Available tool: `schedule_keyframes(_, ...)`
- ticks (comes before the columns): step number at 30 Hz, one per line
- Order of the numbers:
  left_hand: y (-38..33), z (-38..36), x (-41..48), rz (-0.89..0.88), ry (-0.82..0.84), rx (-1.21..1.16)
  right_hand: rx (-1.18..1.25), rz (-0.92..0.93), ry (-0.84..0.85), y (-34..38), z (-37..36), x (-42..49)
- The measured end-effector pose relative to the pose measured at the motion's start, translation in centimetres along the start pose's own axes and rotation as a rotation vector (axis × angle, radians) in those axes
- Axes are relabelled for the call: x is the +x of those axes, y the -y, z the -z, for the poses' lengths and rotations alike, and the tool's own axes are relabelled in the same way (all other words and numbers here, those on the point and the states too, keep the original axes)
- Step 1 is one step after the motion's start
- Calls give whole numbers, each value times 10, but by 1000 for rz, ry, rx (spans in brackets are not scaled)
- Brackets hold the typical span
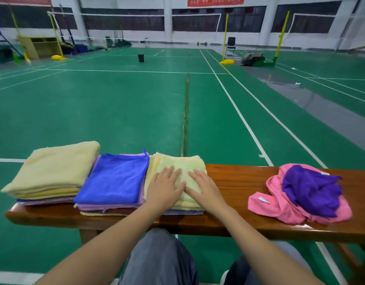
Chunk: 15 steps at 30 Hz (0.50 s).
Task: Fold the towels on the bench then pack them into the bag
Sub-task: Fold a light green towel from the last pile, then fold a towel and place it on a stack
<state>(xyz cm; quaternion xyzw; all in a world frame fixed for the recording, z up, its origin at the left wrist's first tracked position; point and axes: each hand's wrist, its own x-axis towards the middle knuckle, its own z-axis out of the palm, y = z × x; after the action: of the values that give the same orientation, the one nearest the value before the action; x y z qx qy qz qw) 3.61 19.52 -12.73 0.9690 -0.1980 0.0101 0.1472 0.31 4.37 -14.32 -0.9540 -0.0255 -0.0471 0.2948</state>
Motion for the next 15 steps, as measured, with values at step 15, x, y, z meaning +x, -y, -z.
schedule_keyframes(15,-51,-6,10,-25,-187,57,46,-28,-202,-49,45,-12)
